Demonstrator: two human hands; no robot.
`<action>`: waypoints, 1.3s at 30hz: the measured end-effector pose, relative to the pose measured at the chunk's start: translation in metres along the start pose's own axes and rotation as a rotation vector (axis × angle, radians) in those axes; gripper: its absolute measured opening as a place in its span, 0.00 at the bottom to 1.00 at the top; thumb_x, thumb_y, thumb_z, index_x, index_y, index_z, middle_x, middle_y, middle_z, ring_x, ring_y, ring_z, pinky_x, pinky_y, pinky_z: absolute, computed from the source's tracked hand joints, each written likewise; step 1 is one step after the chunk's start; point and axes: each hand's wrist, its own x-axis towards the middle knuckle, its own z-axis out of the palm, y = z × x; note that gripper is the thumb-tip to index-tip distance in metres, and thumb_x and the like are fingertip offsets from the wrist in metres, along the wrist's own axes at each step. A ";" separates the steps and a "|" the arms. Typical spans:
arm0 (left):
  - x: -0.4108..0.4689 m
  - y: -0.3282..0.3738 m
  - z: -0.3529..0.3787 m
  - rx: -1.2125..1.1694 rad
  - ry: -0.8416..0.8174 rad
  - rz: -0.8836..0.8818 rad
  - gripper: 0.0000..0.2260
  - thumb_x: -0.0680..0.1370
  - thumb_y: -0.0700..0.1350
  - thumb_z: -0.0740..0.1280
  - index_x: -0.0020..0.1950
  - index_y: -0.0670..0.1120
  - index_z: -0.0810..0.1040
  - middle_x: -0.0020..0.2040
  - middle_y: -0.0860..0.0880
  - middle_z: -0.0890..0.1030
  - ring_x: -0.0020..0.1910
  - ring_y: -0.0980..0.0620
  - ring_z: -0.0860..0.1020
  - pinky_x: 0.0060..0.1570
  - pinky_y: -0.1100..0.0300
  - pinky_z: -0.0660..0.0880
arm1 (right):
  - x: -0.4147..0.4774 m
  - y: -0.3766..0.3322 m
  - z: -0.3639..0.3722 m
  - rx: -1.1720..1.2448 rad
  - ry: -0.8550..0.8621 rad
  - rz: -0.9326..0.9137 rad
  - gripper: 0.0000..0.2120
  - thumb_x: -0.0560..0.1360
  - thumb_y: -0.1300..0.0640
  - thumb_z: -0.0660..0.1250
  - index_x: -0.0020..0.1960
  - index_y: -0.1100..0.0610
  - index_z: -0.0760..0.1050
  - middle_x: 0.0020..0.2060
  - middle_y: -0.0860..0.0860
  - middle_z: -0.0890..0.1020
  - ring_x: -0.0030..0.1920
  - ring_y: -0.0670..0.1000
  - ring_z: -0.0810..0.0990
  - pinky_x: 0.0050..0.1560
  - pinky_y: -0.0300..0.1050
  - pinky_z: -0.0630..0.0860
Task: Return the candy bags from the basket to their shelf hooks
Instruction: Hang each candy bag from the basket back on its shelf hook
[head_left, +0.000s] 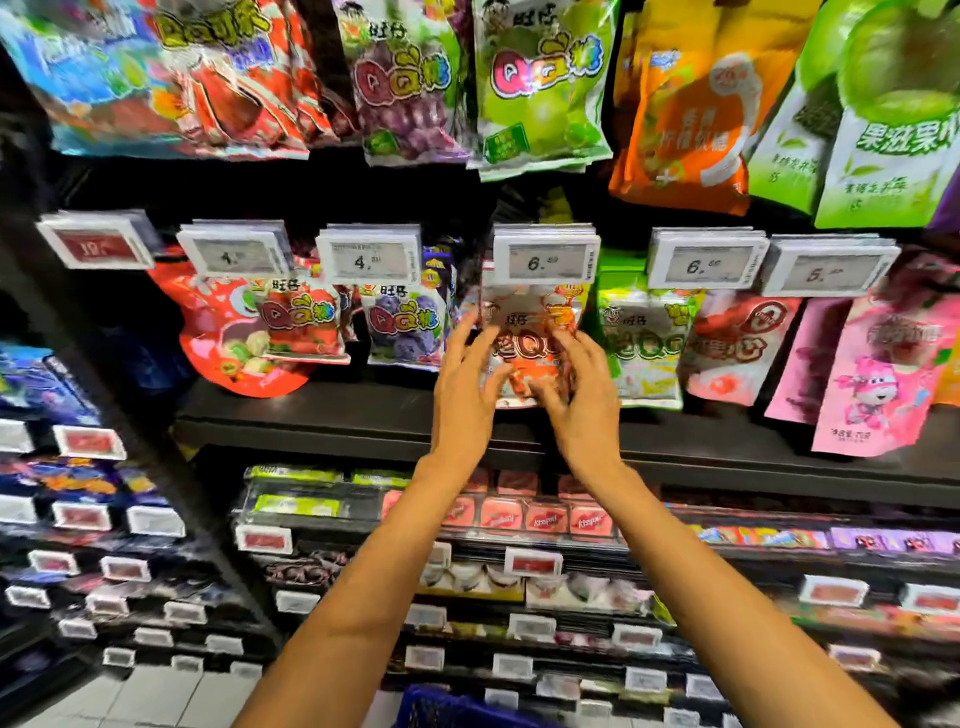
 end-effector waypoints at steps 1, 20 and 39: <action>0.002 0.000 0.000 -0.003 -0.007 -0.008 0.19 0.76 0.35 0.69 0.67 0.37 0.74 0.74 0.38 0.65 0.73 0.46 0.65 0.72 0.56 0.62 | 0.001 0.000 0.000 -0.003 0.003 -0.004 0.27 0.74 0.63 0.72 0.71 0.55 0.70 0.70 0.56 0.69 0.69 0.50 0.69 0.61 0.21 0.61; 0.022 0.001 0.003 -0.073 -0.066 -0.088 0.25 0.77 0.35 0.68 0.73 0.48 0.70 0.76 0.48 0.66 0.75 0.52 0.62 0.73 0.62 0.59 | 0.023 0.008 0.004 0.045 -0.019 -0.021 0.30 0.71 0.61 0.75 0.70 0.48 0.71 0.61 0.44 0.74 0.62 0.40 0.72 0.66 0.40 0.71; 0.026 -0.010 0.007 -0.086 -0.056 -0.092 0.25 0.76 0.35 0.70 0.72 0.46 0.72 0.75 0.47 0.68 0.69 0.64 0.61 0.64 0.81 0.55 | 0.032 0.014 0.006 0.060 -0.016 0.010 0.30 0.68 0.59 0.78 0.68 0.50 0.74 0.61 0.47 0.77 0.62 0.45 0.76 0.63 0.50 0.76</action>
